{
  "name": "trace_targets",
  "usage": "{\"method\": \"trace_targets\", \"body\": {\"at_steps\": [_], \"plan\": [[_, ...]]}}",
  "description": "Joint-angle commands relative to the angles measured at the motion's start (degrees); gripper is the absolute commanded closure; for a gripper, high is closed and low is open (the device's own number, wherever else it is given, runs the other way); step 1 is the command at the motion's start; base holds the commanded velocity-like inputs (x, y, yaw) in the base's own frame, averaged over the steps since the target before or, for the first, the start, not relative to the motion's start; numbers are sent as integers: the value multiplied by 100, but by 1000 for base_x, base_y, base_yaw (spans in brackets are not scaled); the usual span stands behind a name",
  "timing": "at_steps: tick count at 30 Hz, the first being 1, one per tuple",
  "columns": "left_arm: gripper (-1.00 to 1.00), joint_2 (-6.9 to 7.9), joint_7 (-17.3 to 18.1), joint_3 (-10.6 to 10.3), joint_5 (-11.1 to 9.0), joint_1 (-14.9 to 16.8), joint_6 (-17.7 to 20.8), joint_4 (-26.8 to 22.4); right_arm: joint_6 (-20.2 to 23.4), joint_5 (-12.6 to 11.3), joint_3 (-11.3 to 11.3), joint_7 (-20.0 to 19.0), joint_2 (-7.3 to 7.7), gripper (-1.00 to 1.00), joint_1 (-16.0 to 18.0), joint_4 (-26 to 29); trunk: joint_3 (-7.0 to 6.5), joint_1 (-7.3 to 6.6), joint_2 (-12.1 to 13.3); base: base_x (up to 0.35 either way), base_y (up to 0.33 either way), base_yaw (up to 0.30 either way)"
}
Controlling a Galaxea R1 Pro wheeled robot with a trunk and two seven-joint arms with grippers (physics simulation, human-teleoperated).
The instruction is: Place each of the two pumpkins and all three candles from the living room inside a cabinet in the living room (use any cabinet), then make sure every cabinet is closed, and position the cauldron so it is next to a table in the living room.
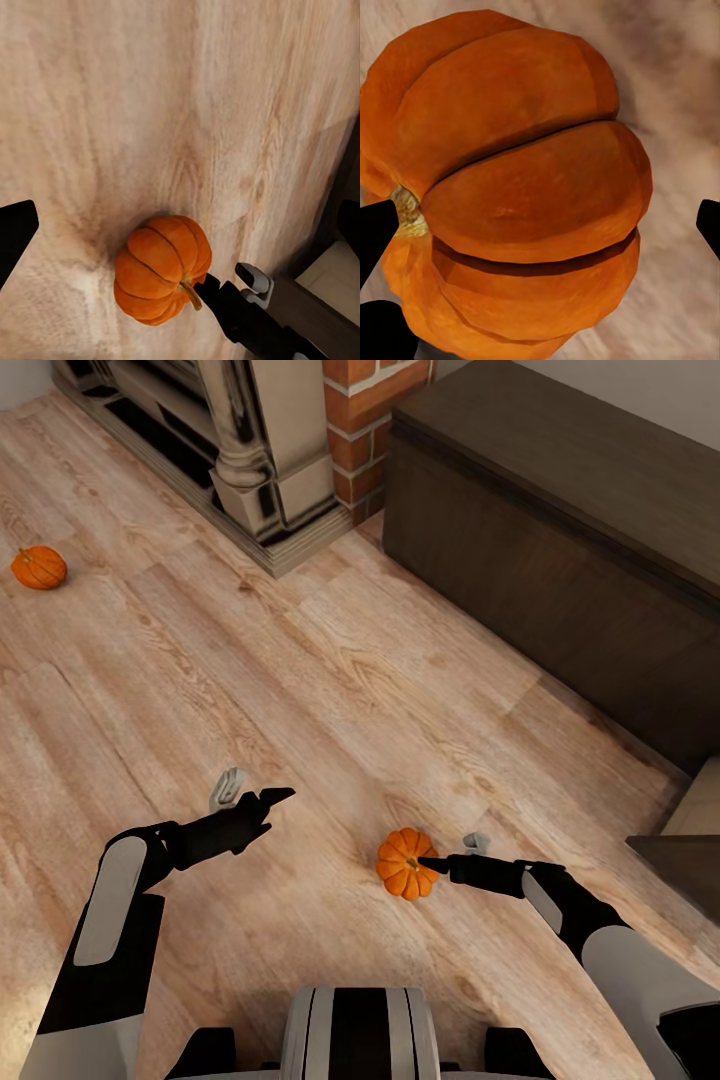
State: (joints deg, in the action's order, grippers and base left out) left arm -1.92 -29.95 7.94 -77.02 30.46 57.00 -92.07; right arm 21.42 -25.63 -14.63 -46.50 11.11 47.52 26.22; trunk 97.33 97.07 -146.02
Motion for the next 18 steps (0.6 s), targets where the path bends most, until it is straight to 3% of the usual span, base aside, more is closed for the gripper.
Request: {"method": "trace_targets", "body": {"at_steps": [1, 11, 18], "plan": [[-100, -7, -58, 13, -60, 3, 23, -4, 45, -59, -28, 5, 6, -100, 2, 6, 25, 2, -3, 0, 0, 0], [-100, -2, -55, 13, -60, 3, 22, -4, 23, -56, -23, -1, 5, -100, 3, 6, 70, 7, -5, 0, 0, 3], [-100, -1, -52, 12, -65, 3, 28, -4, 15, -56, -23, -7, 5, -100, 3, 6, 70, 7, -5, 0, 0, 195]]}}
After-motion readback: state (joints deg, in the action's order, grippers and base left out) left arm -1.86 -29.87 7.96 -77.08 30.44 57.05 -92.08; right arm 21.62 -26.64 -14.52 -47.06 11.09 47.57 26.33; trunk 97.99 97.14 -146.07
